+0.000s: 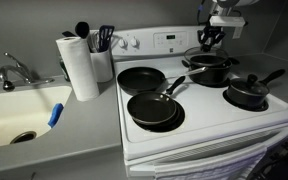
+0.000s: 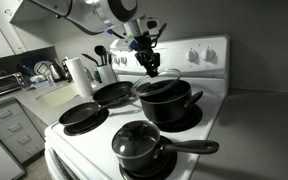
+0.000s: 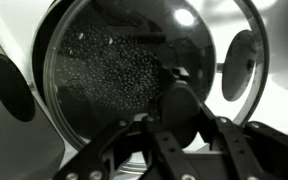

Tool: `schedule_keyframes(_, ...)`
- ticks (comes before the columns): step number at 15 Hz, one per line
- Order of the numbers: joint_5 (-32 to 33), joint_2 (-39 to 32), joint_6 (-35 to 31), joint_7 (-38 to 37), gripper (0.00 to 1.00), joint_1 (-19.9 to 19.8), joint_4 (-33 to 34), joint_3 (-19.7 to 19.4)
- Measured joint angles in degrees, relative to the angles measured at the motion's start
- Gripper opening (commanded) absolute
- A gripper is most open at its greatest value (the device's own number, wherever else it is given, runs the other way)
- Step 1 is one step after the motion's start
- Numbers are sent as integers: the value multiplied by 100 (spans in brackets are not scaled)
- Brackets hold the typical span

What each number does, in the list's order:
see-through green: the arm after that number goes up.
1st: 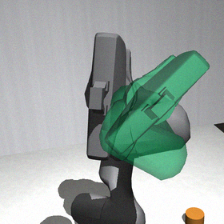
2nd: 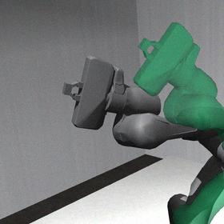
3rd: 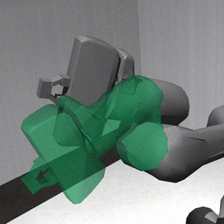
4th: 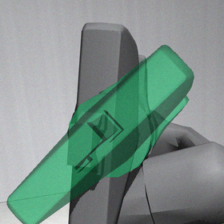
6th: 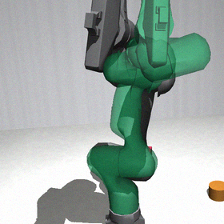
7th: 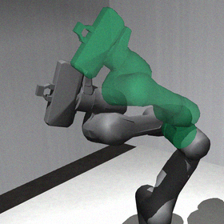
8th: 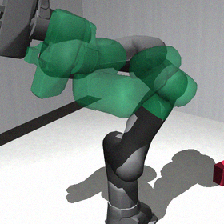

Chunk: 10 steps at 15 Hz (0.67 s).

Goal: Remove the lid from the big pot and put it on the stove

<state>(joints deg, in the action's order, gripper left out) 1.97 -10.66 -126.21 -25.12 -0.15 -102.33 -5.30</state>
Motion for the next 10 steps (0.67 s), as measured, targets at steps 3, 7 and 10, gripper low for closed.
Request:
schedule_keyframes(3,-1,6,74,-3,15,51,82,26)
schedule_keyframes(7,-210,45,115,221,15,51,142,71)
schedule_keyframes(10,-291,179,252,314,15,65,144,188)
